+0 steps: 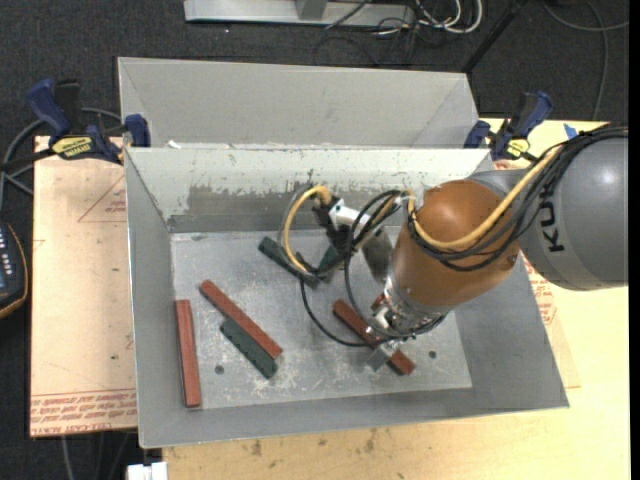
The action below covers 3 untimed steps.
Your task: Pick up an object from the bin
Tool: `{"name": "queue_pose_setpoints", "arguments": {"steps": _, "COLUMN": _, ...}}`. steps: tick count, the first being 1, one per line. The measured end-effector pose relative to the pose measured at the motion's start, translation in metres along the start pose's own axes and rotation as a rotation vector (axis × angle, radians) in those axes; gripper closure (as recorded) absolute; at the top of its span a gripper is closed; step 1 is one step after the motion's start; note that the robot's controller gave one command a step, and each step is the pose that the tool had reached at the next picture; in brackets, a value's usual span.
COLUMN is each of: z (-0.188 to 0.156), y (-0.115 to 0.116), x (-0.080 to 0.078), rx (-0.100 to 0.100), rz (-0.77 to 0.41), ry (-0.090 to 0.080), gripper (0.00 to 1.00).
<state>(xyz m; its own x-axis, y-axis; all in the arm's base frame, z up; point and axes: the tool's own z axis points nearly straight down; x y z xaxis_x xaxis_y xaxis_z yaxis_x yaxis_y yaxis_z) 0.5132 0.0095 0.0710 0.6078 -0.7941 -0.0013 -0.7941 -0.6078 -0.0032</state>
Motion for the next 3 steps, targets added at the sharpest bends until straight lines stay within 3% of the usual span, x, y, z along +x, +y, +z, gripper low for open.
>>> {"name": "queue_pose_setpoints", "arguments": {"steps": 1, "z": 0.0, "y": 0.032, "x": -0.003, "rx": -0.001, "rz": -0.039, "ry": 0.0, "gripper": 1.0}}
{"name": "queue_pose_setpoints", "arguments": {"steps": 2, "z": -0.057, "y": 0.034, "x": -0.005, "rx": 0.001, "rz": -0.048, "ry": 0.002, "gripper": 1.0}}
{"name": "queue_pose_setpoints", "arguments": {"steps": 3, "z": -0.053, "y": 0.034, "x": -0.006, "rx": -0.003, "rz": -0.048, "ry": -0.002, "gripper": 1.0}}
